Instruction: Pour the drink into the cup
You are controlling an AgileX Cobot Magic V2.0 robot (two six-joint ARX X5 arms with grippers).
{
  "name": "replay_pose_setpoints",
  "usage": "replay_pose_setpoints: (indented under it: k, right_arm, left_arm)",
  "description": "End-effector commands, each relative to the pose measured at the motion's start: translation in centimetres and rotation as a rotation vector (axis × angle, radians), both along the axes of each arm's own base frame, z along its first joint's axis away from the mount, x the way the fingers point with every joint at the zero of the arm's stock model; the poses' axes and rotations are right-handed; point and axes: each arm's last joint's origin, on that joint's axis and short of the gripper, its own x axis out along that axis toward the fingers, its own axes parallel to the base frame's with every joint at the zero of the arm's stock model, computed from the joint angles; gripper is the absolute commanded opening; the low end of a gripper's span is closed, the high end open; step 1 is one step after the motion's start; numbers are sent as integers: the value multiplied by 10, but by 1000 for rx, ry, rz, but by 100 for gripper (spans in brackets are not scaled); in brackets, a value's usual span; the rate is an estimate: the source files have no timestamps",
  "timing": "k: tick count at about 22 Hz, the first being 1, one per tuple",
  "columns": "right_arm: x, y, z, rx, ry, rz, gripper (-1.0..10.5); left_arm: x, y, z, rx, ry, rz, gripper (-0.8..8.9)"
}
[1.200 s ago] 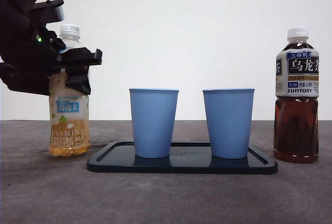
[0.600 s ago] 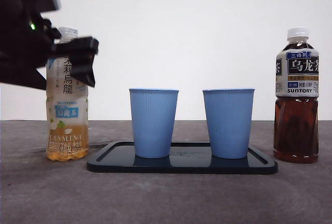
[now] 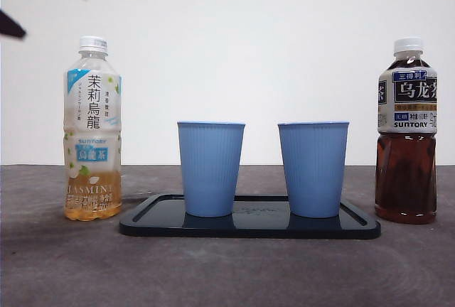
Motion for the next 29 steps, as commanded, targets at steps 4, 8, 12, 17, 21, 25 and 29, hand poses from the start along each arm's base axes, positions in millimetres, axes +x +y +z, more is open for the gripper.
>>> replay_pose_setpoints:
  k: [4,8,12,17,21,25,29]
  right_arm:
    - [-4,3,2,103,65,127,442]
    - [-8,2,2,93,116,121,442]
    - [-10,1,4,72,114,113,441]
    - [-11,1,4,77,114,119,441]
    - [-11,2,5,78,112,122,441]
    - [-10,1,4,71,107,123,0]
    - [-10,2,6,75,94,117,15]
  left_arm:
    - [-39,20,22,-187,-9,-138,468]
    - [-48,27,20,-188,-5,-144,468]
    - [-48,27,21,-194,-17,-145,468]
    - [-48,27,21,-171,-38,-155,464]
    - [-48,27,21,-170,-39,-156,388]
    - [-48,27,20,-125,-75,-170,29]
    - [-47,26,21,-125,-84,-172,20]
